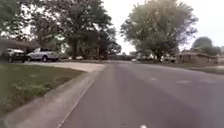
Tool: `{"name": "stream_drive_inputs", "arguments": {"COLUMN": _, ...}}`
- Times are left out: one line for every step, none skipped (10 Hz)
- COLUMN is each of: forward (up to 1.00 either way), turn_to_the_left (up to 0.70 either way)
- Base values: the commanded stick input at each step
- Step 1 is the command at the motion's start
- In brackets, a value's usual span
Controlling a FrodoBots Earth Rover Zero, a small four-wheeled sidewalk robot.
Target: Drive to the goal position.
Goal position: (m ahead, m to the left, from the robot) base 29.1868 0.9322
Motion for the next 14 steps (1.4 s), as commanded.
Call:
{"name": "stream_drive_inputs", "arguments": {"forward": 1.0, "turn_to_the_left": 0.0}}
{"name": "stream_drive_inputs", "arguments": {"forward": 1.0, "turn_to_the_left": 0.0}}
{"name": "stream_drive_inputs", "arguments": {"forward": 1.0, "turn_to_the_left": 0.0}}
{"name": "stream_drive_inputs", "arguments": {"forward": 1.0, "turn_to_the_left": 0.0}}
{"name": "stream_drive_inputs", "arguments": {"forward": 1.0, "turn_to_the_left": -0.07}}
{"name": "stream_drive_inputs", "arguments": {"forward": 1.0, "turn_to_the_left": -0.27}}
{"name": "stream_drive_inputs", "arguments": {"forward": 1.0, "turn_to_the_left": -0.38}}
{"name": "stream_drive_inputs", "arguments": {"forward": 1.0, "turn_to_the_left": -0.38}}
{"name": "stream_drive_inputs", "arguments": {"forward": 1.0, "turn_to_the_left": -0.03}}
{"name": "stream_drive_inputs", "arguments": {"forward": 1.0, "turn_to_the_left": 0.0}}
{"name": "stream_drive_inputs", "arguments": {"forward": 1.0, "turn_to_the_left": 0.0}}
{"name": "stream_drive_inputs", "arguments": {"forward": 1.0, "turn_to_the_left": 0.0}}
{"name": "stream_drive_inputs", "arguments": {"forward": 1.0, "turn_to_the_left": 0.0}}
{"name": "stream_drive_inputs", "arguments": {"forward": 1.0, "turn_to_the_left": 0.0}}
